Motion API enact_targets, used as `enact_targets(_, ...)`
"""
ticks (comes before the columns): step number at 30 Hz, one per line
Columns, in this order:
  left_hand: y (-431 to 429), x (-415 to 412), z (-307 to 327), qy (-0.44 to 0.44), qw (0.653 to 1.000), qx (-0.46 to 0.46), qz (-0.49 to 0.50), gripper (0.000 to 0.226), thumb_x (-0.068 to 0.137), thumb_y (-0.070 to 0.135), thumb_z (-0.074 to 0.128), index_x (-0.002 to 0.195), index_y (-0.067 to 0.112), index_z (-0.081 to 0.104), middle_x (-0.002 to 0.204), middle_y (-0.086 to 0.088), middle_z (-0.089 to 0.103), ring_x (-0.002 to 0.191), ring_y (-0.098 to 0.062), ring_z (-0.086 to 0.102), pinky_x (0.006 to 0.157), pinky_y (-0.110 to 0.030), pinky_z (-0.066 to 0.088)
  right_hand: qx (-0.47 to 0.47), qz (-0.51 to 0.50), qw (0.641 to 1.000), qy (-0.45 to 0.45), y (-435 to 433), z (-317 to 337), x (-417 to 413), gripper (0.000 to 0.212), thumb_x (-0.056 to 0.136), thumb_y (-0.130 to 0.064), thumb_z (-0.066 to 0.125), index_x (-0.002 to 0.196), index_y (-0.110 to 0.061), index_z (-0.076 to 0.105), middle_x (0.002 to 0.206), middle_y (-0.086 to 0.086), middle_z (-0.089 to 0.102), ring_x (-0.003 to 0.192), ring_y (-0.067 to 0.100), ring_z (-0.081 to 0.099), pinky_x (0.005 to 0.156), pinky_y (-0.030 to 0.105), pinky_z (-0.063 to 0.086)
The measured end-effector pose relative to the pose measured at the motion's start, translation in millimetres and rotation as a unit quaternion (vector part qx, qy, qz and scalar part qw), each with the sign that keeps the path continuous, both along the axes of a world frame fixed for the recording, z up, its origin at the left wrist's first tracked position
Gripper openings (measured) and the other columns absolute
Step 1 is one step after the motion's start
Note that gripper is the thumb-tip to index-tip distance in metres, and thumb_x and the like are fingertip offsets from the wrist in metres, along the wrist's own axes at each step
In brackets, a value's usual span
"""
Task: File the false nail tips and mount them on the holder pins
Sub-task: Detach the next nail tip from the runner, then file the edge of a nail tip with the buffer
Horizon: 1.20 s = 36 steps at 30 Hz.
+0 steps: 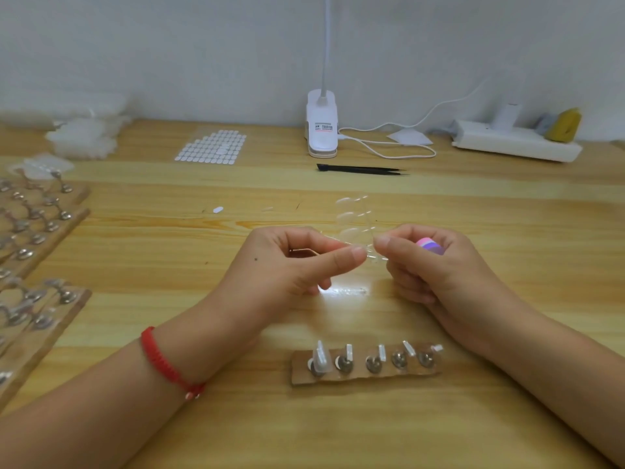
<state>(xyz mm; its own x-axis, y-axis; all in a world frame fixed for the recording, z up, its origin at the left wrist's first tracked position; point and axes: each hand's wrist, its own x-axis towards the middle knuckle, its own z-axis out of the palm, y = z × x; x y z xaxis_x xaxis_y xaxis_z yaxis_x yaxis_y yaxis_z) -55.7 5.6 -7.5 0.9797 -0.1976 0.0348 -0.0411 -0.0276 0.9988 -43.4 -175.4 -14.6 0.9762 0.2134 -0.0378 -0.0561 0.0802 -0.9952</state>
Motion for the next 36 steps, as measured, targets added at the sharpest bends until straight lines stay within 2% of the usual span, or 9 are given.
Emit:
enact_targets(7,0.6,-0.6,-3.3,-0.006,1.0,-0.019,0.009,0.023,0.053,0.042,0.085,0.06,0.024,0.072,0.049,0.008,0.054,0.046,-0.004,0.046,0.049,-0.012,0.039,-0.004,-0.061,0.998,-0.011,0.3,-0.7,-0.1,0.014,0.059,-0.033,0.077,0.06,-0.023,0.069,0.045,-0.006,0.035,0.039,0.008,0.026,0.037,0.015,0.026)
enact_targets(11,7.4,-2.7,2.7,-0.053,0.997,-0.062,-0.006,0.019,0.059,0.037,0.085,0.061,0.024,0.071,0.049,0.008,0.05,0.043,-0.006,0.04,0.053,-0.011,0.039,-0.198,-0.087,0.968,-0.128,-5.8,6.9,0.6,0.009,0.074,-0.022,0.078,0.072,-0.019,0.07,0.05,-0.011,0.048,0.042,0.002,0.039,0.046,0.008,0.033)
enact_targets(14,5.1,-7.2,5.9,-0.088,0.994,-0.066,-0.012,0.013,0.063,0.036,0.081,0.065,0.026,0.073,0.056,0.012,0.06,0.039,-0.003,0.04,0.047,-0.012,0.037,-0.271,-0.029,0.951,-0.145,-4.0,7.3,-2.9,0.024,0.071,-0.039,0.078,0.089,-0.026,0.068,0.055,-0.007,0.052,0.046,-0.002,0.047,0.048,0.009,0.036)
enact_targets(17,1.0,-8.3,2.3,-0.059,0.996,-0.062,0.014,0.015,0.06,0.037,0.08,0.067,0.025,0.074,0.048,0.014,0.055,0.038,-0.002,0.039,0.044,-0.011,0.035,-0.006,0.026,0.999,0.028,-2.1,7.1,0.5,0.026,0.074,-0.031,0.056,0.093,-0.017,0.064,0.065,0.0,0.047,0.049,0.008,0.037,0.041,0.019,0.023)
enact_targets(19,-0.4,-6.8,-0.4,-0.038,0.997,-0.055,0.03,0.018,0.058,0.04,0.076,0.069,0.026,0.074,0.046,0.014,0.053,0.039,-0.003,0.038,0.045,-0.01,0.036,0.148,0.049,0.981,0.118,-1.2,6.5,3.0,0.035,0.066,-0.021,0.048,0.094,-0.007,0.065,0.068,0.004,0.046,0.054,0.012,0.036,0.044,0.023,0.024)
enact_targets(21,-0.1,-4.2,-2.3,-0.023,0.998,-0.046,0.037,0.022,0.058,0.042,0.075,0.073,0.027,0.075,0.046,0.013,0.052,0.04,-0.003,0.039,0.045,-0.01,0.036,0.201,0.058,0.968,0.141,-1.4,3.8,4.5,0.035,0.072,-0.016,0.047,0.1,-0.004,0.065,0.071,0.006,0.049,0.058,0.014,0.044,0.049,0.024,0.037)
enact_targets(24,0.2,-1.0,-4.3,-0.017,0.998,-0.03,0.044,0.026,0.06,0.046,0.073,0.078,0.028,0.076,0.044,0.01,0.047,0.041,-0.005,0.04,0.045,-0.01,0.035,0.204,0.078,0.967,0.134,-3.3,0.6,6.3,0.037,0.078,-0.016,0.056,0.112,-0.006,0.069,0.087,0.009,0.064,0.082,0.017,0.062,0.072,0.027,0.056)
enact_targets(27,1.6,0.9,-5.7,-0.015,0.999,-0.018,0.028,0.023,0.063,0.047,0.071,0.078,0.031,0.075,0.044,0.011,0.046,0.04,-0.005,0.039,0.048,-0.014,0.037,0.178,0.094,0.974,0.104,-5.4,-0.9,6.4,0.035,0.08,-0.012,0.067,0.115,-0.009,0.07,0.109,0.015,0.07,0.104,0.017,0.066,0.085,0.026,0.055)
enact_targets(36,2.2,1.5,-9.5,-0.012,1.0,0.002,0.01,0.016,0.075,0.035,0.075,0.078,0.02,0.072,0.044,0.004,0.047,0.041,-0.005,0.043,0.049,-0.014,0.04,0.104,0.105,0.988,0.052,2.3,0.2,-1.0,0.027,0.081,-0.013,0.063,0.105,-0.011,0.075,0.1,0.014,0.074,0.087,0.02,0.072,0.074,0.024,0.056)
